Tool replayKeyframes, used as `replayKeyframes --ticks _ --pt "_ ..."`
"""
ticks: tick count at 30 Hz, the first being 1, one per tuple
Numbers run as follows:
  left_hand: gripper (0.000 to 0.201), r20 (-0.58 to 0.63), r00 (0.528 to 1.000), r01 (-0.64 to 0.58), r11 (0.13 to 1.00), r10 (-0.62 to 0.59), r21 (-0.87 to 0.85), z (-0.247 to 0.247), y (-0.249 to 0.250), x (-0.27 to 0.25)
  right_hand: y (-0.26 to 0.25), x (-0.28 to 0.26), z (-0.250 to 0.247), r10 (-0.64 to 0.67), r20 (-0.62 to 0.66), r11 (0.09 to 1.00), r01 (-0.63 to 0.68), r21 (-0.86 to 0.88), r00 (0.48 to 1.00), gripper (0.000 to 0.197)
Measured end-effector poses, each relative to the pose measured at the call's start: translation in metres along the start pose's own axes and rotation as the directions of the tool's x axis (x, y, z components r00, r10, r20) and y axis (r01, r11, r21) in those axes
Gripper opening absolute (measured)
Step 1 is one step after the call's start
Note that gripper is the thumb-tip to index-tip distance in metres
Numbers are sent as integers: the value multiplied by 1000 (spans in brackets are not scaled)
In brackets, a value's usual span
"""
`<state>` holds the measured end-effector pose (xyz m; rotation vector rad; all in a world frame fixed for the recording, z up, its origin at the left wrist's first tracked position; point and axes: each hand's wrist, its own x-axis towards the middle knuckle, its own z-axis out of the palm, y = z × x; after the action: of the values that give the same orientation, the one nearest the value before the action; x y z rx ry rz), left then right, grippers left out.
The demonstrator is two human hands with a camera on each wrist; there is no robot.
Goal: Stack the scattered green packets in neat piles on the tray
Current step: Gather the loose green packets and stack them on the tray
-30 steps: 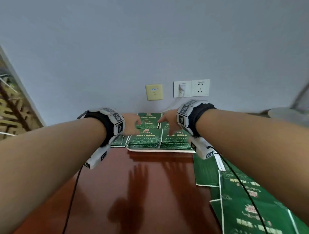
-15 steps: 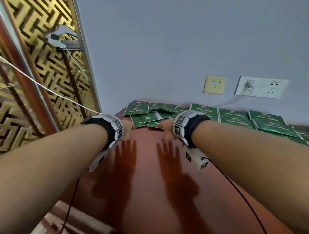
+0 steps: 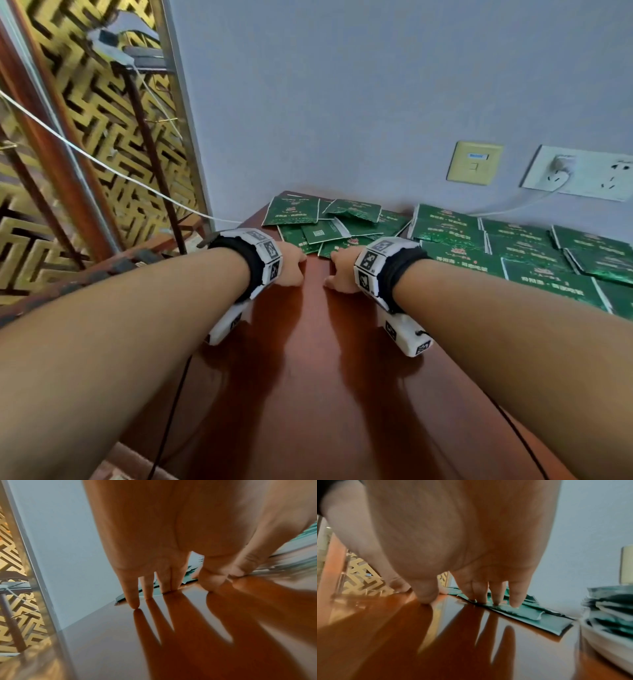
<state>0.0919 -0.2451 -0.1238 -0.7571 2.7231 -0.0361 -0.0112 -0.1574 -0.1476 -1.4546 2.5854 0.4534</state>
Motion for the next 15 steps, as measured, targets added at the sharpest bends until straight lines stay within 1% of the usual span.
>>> replayKeyframes --ticks 1,2,3,5,6,8,9,10,12,13,15 --pt "65 31 999 9 1000 -10 13 -2 0 -2 -1 -1 -3 14 8 999 -14 -37 1000 56" --pt "65 34 999 -9 1000 9 -10 -1 1 -5 0 1 -2 24 13 997 -23 -67 1000 61" --pt "65 36 999 -20 1000 20 -11 -3 2 -10 -1 -1 -2 35 30 998 -33 -59 999 65" --pt "63 40 999 -27 1000 26 1 -3 5 -18 -1 -7 1 17 -20 998 -18 -60 1000 68" --pt "64 38 999 -25 1000 25 3 -2 6 -20 -2 -7 3 31 -10 996 -31 -88 999 67" --pt "68 61 998 -22 999 20 25 -1 9 -26 -5 -12 7 37 28 995 -35 -90 999 64" --pt "68 71 997 -21 999 18 41 -2 12 -31 -7 -21 6 29 29 995 -26 -97 999 63" --pt "66 80 997 -26 998 22 56 -2 13 -35 -8 -23 7 49 57 993 -43 -111 997 62" --pt "62 96 995 -29 995 21 91 -1 17 -42 -9 -28 10 12 63 998 -8 -63 998 57" --pt "61 100 995 -29 994 19 104 0 19 -47 -10 -38 8 -9 52 996 14 -91 999 56" --pt "62 94 995 -32 993 22 111 2 22 -57 -12 -54 6 -8 51 995 13 -95 999 54"
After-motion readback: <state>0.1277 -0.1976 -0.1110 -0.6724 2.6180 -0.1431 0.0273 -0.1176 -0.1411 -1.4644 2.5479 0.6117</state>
